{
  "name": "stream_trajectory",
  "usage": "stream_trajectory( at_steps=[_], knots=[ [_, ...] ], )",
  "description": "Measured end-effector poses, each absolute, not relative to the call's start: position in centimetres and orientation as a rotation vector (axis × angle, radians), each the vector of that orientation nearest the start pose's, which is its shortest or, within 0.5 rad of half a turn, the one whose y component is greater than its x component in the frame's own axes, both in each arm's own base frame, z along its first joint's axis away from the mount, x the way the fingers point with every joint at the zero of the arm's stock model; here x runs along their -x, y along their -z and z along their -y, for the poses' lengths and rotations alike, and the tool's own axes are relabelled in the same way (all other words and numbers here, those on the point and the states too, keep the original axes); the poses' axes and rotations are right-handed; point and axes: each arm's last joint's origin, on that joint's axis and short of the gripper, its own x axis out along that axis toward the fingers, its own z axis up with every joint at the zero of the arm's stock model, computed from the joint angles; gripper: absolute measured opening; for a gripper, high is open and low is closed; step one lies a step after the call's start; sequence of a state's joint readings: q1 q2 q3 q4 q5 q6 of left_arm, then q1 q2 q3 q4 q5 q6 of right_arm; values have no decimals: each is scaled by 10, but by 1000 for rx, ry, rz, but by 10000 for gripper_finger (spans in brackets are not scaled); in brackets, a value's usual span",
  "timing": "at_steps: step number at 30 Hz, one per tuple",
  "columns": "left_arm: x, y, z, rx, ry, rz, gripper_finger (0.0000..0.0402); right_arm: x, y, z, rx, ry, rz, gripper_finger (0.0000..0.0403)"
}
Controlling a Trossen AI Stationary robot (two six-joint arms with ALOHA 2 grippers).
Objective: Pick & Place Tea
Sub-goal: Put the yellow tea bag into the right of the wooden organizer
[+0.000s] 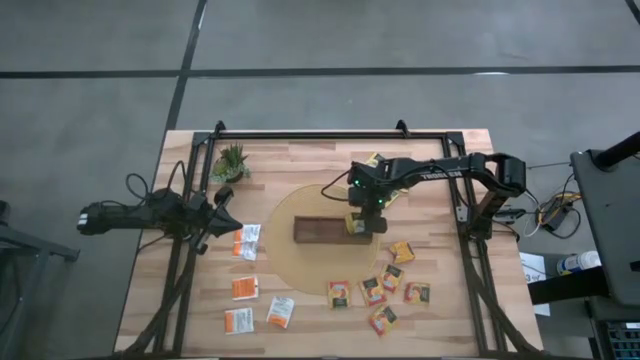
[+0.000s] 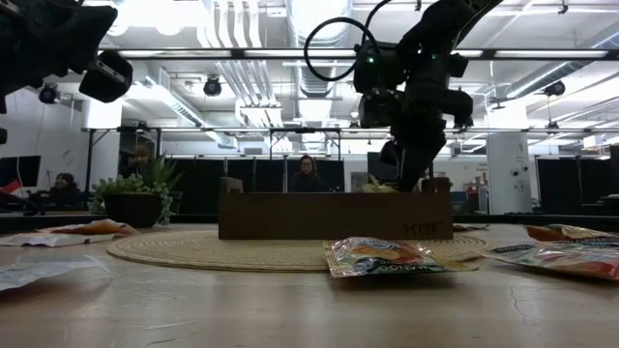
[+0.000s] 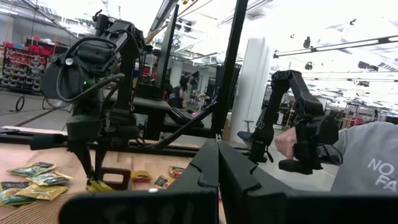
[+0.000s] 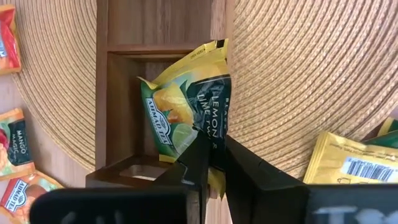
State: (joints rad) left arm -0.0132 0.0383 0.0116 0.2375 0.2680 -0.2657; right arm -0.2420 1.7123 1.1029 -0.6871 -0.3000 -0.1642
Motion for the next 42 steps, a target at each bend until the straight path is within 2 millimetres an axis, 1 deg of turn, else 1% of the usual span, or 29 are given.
stream_trajectory(
  at_steps=[7, 13, 25, 33, 37, 42],
  knots=[
    [-96, -187, 9, 236, 306, 171, 0, -310, -180, 68, -220, -138, -1237, 31],
    [-96, -187, 9, 236, 307, 171, 0, -312, -182, 68, -218, -137, -1226, 9],
    [-96, -187, 9, 236, 307, 171, 0, -312, -185, 68, -209, -135, -1221, 8],
    [-96, -187, 9, 236, 306, 172, 0, -312, -192, 58, -175, -147, -1204, 8],
    [-96, -187, 9, 236, 307, 171, 0, -311, -197, 52, -105, -78, -1210, 8],
    [-96, -187, 9, 236, 306, 172, 0, -312, -198, 42, -83, -30, -1217, 8]
  ],
)
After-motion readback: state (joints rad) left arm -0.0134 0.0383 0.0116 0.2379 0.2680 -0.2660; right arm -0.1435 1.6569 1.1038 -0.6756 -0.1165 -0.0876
